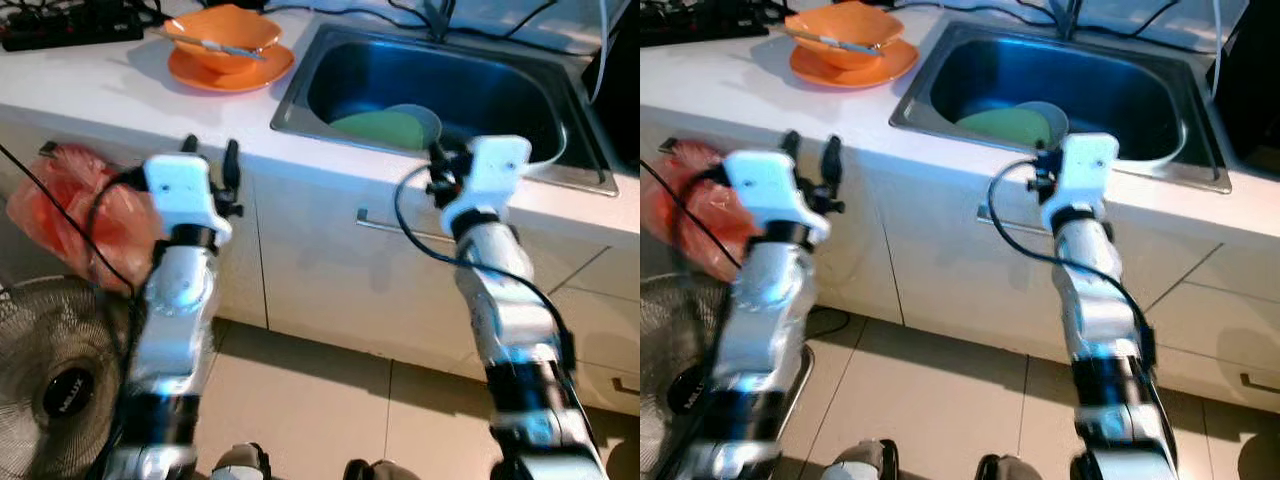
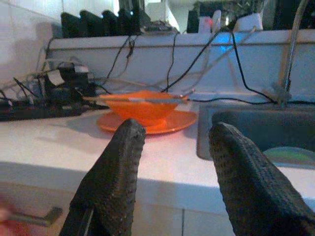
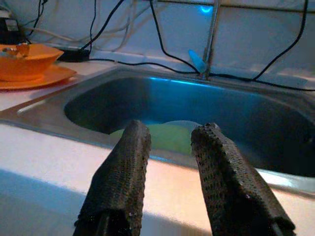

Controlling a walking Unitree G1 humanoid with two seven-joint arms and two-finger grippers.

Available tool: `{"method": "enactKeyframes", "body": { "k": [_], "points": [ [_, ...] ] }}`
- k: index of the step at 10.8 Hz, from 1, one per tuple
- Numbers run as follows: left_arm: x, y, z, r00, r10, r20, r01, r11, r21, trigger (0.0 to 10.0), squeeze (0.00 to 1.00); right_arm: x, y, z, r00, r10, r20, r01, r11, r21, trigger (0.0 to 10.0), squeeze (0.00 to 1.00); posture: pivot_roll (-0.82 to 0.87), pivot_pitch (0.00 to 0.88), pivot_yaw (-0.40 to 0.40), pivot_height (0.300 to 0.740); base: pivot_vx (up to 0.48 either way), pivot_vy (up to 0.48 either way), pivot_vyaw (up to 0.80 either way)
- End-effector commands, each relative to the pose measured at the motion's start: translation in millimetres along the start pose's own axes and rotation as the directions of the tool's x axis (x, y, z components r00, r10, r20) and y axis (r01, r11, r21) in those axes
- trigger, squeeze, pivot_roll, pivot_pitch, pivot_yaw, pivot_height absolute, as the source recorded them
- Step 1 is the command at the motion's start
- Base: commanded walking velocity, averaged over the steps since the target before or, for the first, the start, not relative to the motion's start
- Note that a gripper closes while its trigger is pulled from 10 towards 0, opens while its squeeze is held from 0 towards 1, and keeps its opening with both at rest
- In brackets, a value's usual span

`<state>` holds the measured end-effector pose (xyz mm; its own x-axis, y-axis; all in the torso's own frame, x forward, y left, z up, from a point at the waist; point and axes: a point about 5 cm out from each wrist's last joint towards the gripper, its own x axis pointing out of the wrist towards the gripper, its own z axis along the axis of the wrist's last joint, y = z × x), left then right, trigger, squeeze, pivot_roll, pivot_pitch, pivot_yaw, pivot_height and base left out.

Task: Kitchen organization

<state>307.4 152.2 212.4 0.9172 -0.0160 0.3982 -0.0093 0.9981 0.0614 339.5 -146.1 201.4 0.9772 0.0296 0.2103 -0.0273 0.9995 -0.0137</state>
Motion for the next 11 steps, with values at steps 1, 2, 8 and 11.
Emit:
{"method": "enactKeyframes", "body": {
  "k": [1, 2, 8, 11],
  "points": [
    [-4.4, -3.7, 6, 0.999, -0.032, -0.001, 0.032, 0.999, 0.007, 10.0, 0.00, -3.4, -4.6, 4, 1.000, -0.013, 0.003, 0.013, 1.000, 0.010, 10.0, 0.00, 0.06, 0.079, -0.062, 0.740, 0.000, 0.000, 0.00],
    [-6.5, -2.1, 11, 1.000, -0.024, 0.006, 0.024, 1.000, 0.005, 10.0, 0.00, -5.5, -5.7, 8, 1.000, -0.021, -0.001, 0.021, 1.000, -0.003, 10.0, 0.00, 0.07, 0.080, -0.062, 0.740, 0.000, 0.000, 0.00],
    [-23.2, 4.1, 8, 0.999, 0.024, -0.046, -0.024, 1.000, 0.002, 10.0, 0.00, -19.4, 0.5, 5, 1.000, 0.002, -0.023, -0.001, 1.000, 0.028, 10.0, 0.00, 0.07, 0.136, -0.065, 0.740, 0.000, 0.000, 0.00],
    [-32.6, 3.7, 14, 0.999, -0.019, 0.044, 0.016, 0.997, 0.071, 10.0, 0.00, -26.2, -1.4, 18, 0.988, 0.018, 0.154, -0.020, 1.000, 0.011, 10.0, 0.00, 0.08, 0.157, -0.071, 0.740, 0.000, 0.000, 0.00]
  ]
}}
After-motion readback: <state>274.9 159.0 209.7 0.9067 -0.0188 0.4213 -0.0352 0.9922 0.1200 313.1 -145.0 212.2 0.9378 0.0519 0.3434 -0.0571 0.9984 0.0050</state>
